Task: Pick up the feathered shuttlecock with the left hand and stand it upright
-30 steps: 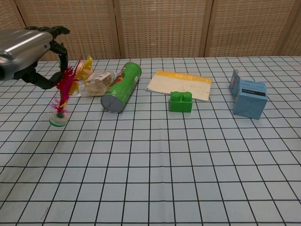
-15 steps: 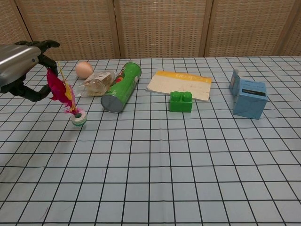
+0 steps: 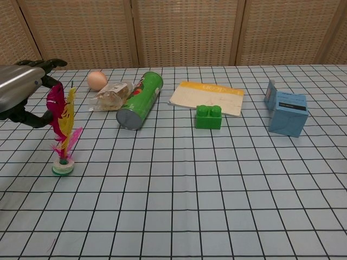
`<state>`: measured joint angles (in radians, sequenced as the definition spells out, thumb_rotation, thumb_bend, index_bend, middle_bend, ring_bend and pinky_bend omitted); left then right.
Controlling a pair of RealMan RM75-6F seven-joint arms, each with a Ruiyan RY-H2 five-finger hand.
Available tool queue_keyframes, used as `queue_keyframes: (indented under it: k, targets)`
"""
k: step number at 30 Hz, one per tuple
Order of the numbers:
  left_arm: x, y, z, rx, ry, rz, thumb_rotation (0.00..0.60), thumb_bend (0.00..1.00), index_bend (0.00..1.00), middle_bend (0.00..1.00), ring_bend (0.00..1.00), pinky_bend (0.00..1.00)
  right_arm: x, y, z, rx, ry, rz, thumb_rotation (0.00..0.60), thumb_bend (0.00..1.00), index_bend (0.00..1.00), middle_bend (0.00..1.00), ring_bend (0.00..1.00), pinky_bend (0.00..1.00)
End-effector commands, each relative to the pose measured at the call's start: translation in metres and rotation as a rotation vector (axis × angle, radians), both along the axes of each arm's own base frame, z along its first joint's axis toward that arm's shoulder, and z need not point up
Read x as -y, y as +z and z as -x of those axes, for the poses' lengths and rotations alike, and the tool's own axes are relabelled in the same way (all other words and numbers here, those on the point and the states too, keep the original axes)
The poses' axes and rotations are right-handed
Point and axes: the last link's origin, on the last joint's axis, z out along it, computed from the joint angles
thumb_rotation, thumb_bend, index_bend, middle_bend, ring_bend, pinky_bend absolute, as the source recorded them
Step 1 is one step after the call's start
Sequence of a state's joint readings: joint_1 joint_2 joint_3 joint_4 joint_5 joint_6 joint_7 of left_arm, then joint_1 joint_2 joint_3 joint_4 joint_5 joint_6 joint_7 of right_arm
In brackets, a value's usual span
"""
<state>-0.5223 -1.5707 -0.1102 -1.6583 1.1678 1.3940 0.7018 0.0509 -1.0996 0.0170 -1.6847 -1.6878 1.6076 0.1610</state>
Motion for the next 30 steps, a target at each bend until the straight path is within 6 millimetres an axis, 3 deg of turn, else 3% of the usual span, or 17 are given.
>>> queue_keyframes:
  k: [1,14,16,20,22,30]
  targets:
    - [0.0,0.001,-0.001,0.004,-0.005,-0.003,0.6,0.52,0.63,0.0,0.0,0.0,0.0,0.0,0.0,0.0,0.001,0.001,0.6,0.07,0.09,0.0,0.0,0.06]
    - [0.001,-0.002,0.004,-0.015,0.01,0.009,0.6,0.52,0.6,0.0,0.0,0.0,0.0,0.0,0.0,0.001,0.003,0.001,0.6,0.07,0.09,0.0,0.0,0.06]
    - [0.002,-0.004,0.006,-0.019,0.021,0.017,0.6,0.46,0.51,0.0,0.0,0.0,0.0,0.001,0.0,0.002,0.002,0.001,0.6,0.06,0.09,0.0,0.0,0.05]
    - [0.001,0.0,0.009,-0.007,0.029,0.003,0.6,0.27,0.14,0.0,0.0,0.0,0.0,0.0,0.0,0.0,0.001,0.002,0.6,0.07,0.09,0.0,0.0,0.05]
    - [0.001,0.005,0.009,0.01,0.024,-0.014,0.6,0.21,0.03,0.0,0.0,0.0,0.0,0.0,0.0,0.0,0.003,0.0,0.6,0.07,0.09,0.0,0.0,0.05]
    - [0.025,0.038,0.015,0.128,0.006,-0.072,0.6,0.19,0.0,0.0,0.0,0.0,0.0,0.0,0.0,-0.006,0.005,0.005,0.6,0.07,0.09,0.0,0.0,0.05]
